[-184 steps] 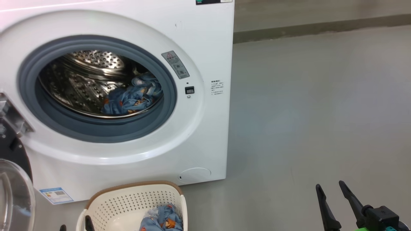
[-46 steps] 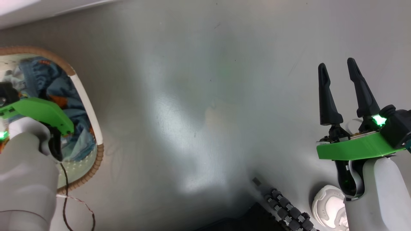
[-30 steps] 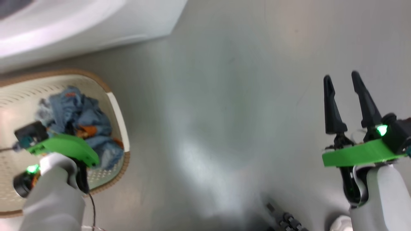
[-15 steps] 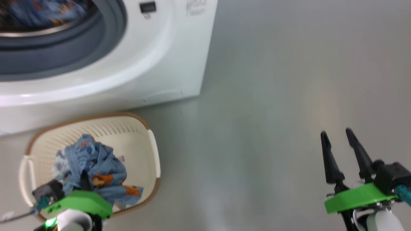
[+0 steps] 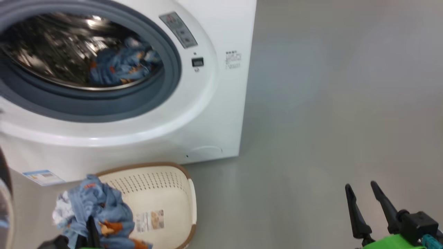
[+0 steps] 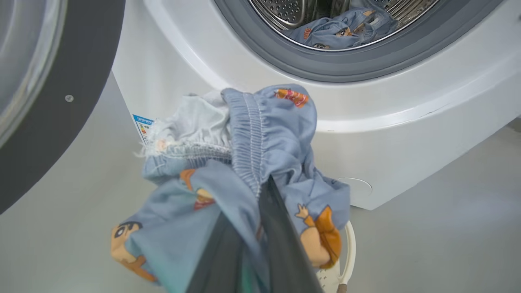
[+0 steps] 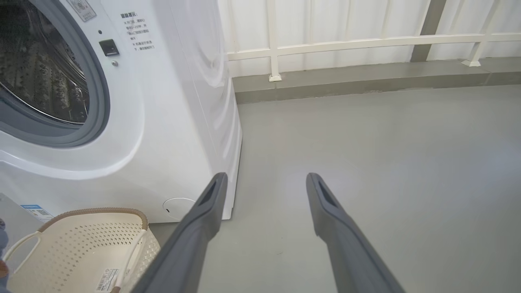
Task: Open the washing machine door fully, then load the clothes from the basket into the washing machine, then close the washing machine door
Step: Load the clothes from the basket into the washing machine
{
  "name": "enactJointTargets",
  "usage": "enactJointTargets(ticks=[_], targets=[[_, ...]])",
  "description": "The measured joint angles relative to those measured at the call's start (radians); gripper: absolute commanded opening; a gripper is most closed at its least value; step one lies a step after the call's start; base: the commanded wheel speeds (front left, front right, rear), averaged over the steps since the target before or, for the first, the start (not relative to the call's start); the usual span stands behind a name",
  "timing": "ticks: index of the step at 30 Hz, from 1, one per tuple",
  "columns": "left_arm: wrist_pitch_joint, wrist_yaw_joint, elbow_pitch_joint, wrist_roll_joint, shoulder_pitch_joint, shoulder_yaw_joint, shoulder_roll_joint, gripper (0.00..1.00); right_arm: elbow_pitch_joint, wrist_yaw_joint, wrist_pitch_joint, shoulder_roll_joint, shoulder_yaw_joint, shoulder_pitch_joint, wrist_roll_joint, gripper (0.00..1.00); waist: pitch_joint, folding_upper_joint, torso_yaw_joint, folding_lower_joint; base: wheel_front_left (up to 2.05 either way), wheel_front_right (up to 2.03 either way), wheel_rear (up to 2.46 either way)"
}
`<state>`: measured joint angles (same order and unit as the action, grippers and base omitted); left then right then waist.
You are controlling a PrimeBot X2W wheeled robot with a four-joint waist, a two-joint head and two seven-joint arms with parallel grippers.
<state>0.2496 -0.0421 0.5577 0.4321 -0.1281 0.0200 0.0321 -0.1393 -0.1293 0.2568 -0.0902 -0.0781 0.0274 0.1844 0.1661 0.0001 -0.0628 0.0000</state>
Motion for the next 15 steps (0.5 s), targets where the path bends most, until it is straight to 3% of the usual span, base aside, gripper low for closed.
enactJointTargets(ticks=[7, 15], targets=[[0.0, -0.043, -0.144, -0.009, 0.123, -0.073, 0.0, 0.0, -0.008, 0.0, 0.0, -0.004, 0.002, 0.062, -0.006, 1.0, -0.114, 0.0, 0.04, 0.0, 0.0, 0.0, 0.0], [0.0, -0.069, -0.253, -0.027, 0.202, -0.093, 0.002, 0.0, -0.018, 0.0, 0.0, -0.001, 0.0, 0.098, -0.007, 1.0, -0.184, 0.0, 0.086, 0.0, 0.0, 0.0, 0.0]])
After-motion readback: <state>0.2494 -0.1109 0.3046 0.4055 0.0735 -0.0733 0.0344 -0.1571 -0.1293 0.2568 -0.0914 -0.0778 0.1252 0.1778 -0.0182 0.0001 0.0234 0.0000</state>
